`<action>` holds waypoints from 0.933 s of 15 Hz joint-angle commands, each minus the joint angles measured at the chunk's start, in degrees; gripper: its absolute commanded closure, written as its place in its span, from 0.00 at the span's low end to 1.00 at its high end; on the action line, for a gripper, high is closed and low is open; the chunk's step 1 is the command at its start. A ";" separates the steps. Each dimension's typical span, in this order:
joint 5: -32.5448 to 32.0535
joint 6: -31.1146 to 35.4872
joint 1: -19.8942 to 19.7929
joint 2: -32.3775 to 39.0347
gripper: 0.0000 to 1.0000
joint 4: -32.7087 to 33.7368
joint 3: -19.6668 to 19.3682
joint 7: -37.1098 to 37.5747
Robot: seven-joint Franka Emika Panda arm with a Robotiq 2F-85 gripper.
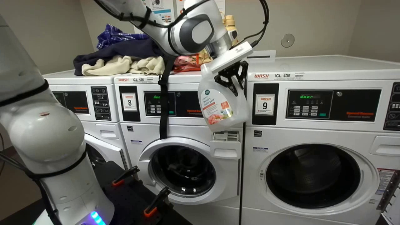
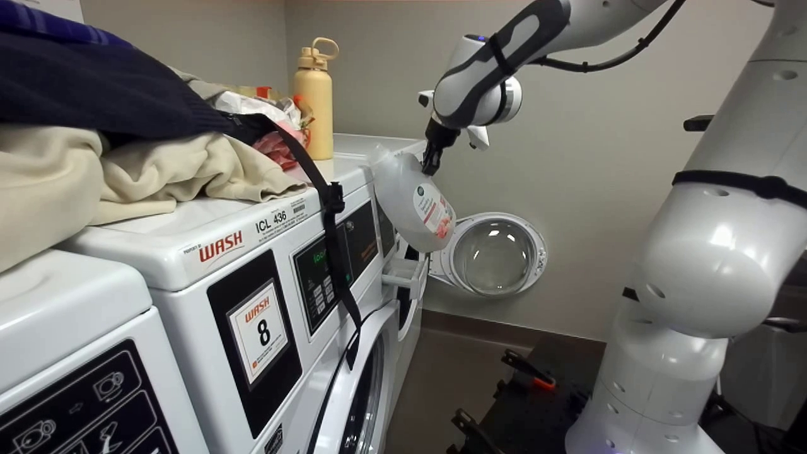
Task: Tip the bottle over the soap chamber
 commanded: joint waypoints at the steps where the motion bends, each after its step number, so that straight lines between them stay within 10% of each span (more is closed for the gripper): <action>1: 5.49 -10.53 -2.19 -4.84 0.94 7.83 1.73 -3.13; 14: 34.20 -38.20 -2.13 2.68 0.94 47.03 -1.73 -1.82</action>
